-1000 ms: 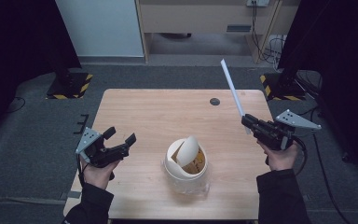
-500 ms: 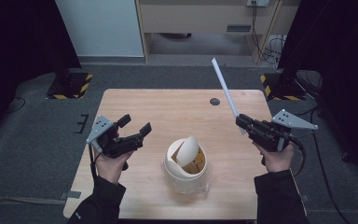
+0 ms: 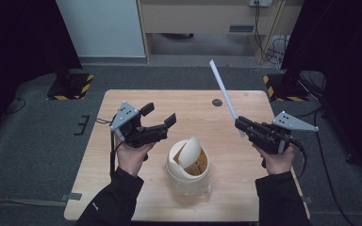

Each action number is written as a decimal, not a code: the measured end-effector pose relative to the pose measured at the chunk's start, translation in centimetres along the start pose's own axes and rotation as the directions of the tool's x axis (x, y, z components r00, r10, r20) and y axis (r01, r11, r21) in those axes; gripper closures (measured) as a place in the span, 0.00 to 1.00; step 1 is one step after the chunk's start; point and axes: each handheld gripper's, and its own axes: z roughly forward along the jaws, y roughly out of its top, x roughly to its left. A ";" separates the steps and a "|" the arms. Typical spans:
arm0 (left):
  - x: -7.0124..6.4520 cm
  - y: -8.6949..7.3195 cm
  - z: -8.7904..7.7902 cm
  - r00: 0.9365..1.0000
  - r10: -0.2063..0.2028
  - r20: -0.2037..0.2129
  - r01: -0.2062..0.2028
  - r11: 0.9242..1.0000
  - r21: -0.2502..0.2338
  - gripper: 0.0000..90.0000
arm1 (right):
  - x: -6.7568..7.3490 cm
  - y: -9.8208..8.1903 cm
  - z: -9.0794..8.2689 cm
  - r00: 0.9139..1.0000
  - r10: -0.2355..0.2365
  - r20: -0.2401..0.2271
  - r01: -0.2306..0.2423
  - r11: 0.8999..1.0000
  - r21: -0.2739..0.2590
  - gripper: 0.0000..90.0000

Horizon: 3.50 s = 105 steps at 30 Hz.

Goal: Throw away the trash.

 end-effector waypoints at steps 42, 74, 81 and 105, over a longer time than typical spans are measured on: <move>-5.1 1.7 7.1 0.994 0.017 0.108 -0.023 0.998 0.056 0.37 | 2.1 -0.4 1.8 0.991 -0.029 -0.128 0.030 1.000 0.006 0.88; -5.9 1.9 7.4 0.982 -0.045 0.184 0.029 0.996 0.088 0.82 | 2.5 -0.8 2.4 0.981 -0.044 -0.188 0.048 0.999 0.013 0.88; -6.6 1.9 7.3 0.971 -0.046 0.233 0.030 0.997 0.073 0.87 | 2.5 -0.9 2.5 0.981 -0.046 -0.190 0.051 0.999 0.019 0.87; -7.5 2.1 4.5 0.954 0.027 0.299 -0.045 0.998 0.051 0.88 | -2.0 -3.0 1.8 1.000 0.030 -0.005 -0.030 0.997 0.068 0.72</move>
